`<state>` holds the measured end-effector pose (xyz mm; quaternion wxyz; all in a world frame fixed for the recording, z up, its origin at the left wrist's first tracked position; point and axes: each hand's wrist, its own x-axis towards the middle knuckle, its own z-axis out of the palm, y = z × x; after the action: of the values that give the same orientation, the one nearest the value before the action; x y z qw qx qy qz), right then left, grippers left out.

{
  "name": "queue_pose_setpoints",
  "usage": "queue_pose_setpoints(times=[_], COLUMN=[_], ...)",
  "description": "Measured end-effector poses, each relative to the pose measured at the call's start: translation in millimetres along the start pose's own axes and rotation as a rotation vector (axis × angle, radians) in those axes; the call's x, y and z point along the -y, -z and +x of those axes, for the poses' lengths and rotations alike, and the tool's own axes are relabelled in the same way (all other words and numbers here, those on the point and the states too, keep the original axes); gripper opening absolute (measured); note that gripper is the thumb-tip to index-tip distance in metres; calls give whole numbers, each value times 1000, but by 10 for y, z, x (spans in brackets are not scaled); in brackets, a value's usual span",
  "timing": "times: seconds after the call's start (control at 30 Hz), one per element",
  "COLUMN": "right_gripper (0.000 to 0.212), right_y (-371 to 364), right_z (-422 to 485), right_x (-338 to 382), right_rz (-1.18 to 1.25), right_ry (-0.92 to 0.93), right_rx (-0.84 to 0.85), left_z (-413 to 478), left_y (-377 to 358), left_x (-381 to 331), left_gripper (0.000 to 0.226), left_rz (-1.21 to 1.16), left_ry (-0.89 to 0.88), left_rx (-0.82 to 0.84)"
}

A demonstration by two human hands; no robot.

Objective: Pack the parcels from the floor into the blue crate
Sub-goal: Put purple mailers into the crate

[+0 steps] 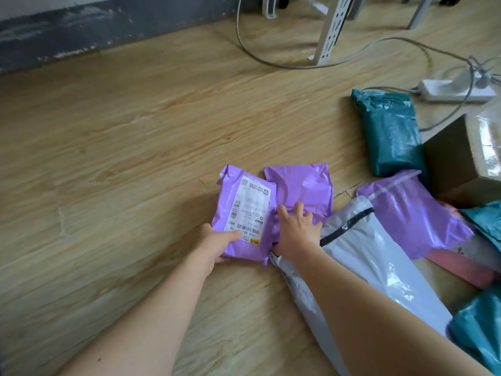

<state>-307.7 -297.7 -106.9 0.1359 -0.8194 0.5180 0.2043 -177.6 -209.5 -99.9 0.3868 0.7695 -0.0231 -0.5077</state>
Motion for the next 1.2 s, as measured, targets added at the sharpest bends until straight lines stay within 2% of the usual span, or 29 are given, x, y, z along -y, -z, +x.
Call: queue_pose_setpoints(times=[0.13,0.23,0.3,0.37,0.47,0.53,0.6,0.67,0.8,0.87,1.0,1.1,1.2], right_gripper=[60,70,73,67,37,23,22,17,17,15,20,21,22], right_y=[15,-12,-63,-109,-128,-109,-128,-101,-57,-24,228,474,644], right_z=[-52,-129,-161,-153,-126,-112,-109,-120,-156,-193,-324,-513,-716], right_x=[59,100,116,115,104,108,98,87,99,117,230,416,576], right_rz=[-61,-86,-115,-122,-105,-58,-31,-7,-15,-4,239,649,1017], right_ry=[58,115,137,141,162,136,136,125,53,54,-57,-216,-289], right_rx=[-52,-66,-138,-258,-315,-331,-371,-342,-491,-503,-536,-559,-587], left_z=[15,87,109,104,86,70,53,20,3,-26,-141,-241,-414], left_y=[-9,33,65,87,96,104,118,143,243,298,409,516,644], left_x=[-24,-26,-22,-19,-22,-42,-72,-106,-161,-174,-232,-264,-253], left_gripper=[40,34,31,24,8,7,15,21,17,17,22,20,19], left_rz=[-37,-7,3,-7,-39,-50,-78,-127,-221,-288,-425,-475,-471], left_ry=[-38,-80,-96,-119,-154,-156,-146,-139,-127,-105,-77,-84,-109], left_rx=[-39,-129,-157,-151,-130,-115,-83,-61,-94,-98,-105,-125,-125])
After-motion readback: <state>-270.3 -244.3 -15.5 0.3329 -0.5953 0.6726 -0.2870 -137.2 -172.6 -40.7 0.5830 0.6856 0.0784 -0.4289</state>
